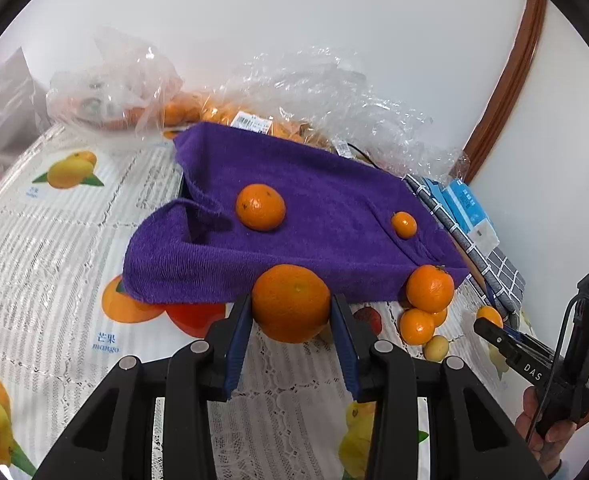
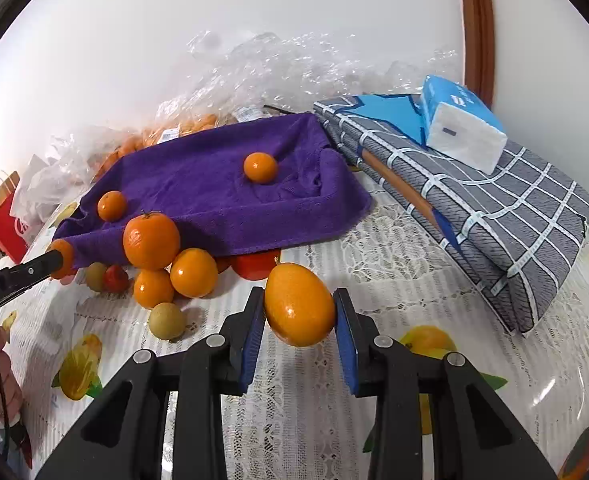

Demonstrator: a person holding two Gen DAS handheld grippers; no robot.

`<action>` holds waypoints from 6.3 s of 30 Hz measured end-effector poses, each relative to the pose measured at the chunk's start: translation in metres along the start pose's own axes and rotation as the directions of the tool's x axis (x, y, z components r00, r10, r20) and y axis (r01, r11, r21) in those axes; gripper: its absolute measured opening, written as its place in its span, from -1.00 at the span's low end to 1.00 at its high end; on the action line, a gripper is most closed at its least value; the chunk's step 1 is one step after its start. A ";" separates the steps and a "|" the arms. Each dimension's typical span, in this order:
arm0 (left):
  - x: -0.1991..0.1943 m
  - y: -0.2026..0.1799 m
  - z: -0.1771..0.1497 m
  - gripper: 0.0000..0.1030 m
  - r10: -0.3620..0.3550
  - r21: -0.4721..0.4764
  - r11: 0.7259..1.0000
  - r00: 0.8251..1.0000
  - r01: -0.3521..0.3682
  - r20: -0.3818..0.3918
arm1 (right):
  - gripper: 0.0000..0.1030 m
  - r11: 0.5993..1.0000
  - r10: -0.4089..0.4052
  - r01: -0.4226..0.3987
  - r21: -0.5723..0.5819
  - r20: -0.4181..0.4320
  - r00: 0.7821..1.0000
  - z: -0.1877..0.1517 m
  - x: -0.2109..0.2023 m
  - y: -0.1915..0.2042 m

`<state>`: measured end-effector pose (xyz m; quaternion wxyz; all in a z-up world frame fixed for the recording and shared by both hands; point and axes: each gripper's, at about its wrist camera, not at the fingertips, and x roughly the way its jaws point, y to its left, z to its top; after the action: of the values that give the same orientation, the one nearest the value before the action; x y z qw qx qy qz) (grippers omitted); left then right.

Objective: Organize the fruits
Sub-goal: 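Grasp another oval orange with the right gripper while the left grasps a round orange, then lift both held oranges and carry them over the purple towel, then lower both oranges onto the towel beside the others and open both grippers, then withdraw both grippers and close the right gripper on a leafy round orange, then lift the leafy orange with the right gripper while the left grasps a small yellow fruit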

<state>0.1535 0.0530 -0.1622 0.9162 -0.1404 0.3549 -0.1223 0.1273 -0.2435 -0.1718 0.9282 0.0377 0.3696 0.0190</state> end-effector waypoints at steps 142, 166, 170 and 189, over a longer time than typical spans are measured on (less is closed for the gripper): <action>0.071 -0.026 0.052 -0.26 0.085 0.165 0.984 0.989 -0.065 -0.120 | -0.08 0.999 -0.035 0.035 -0.020 0.007 0.999 0.083 0.082 0.040; 0.027 -0.006 0.073 0.11 -0.006 0.049 0.999 0.999 0.004 0.042 | -0.05 0.995 0.096 -0.096 0.007 -0.004 0.995 0.056 0.009 0.053; 0.027 0.004 0.075 0.11 0.022 0.017 1.000 0.999 -0.023 0.037 | -0.05 0.991 0.134 -0.135 -0.025 -0.018 0.991 0.050 0.009 0.075; -0.010 0.012 0.031 0.11 0.050 0.060 0.997 0.992 -0.043 -0.117 | -0.18 0.986 0.083 -0.089 -0.142 -0.046 0.995 0.038 0.022 0.105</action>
<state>0.1690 0.0731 -0.1378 0.8997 -0.0983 0.4082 -0.1193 0.1684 -0.1401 -0.1503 0.9193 -0.0137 0.3837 0.0864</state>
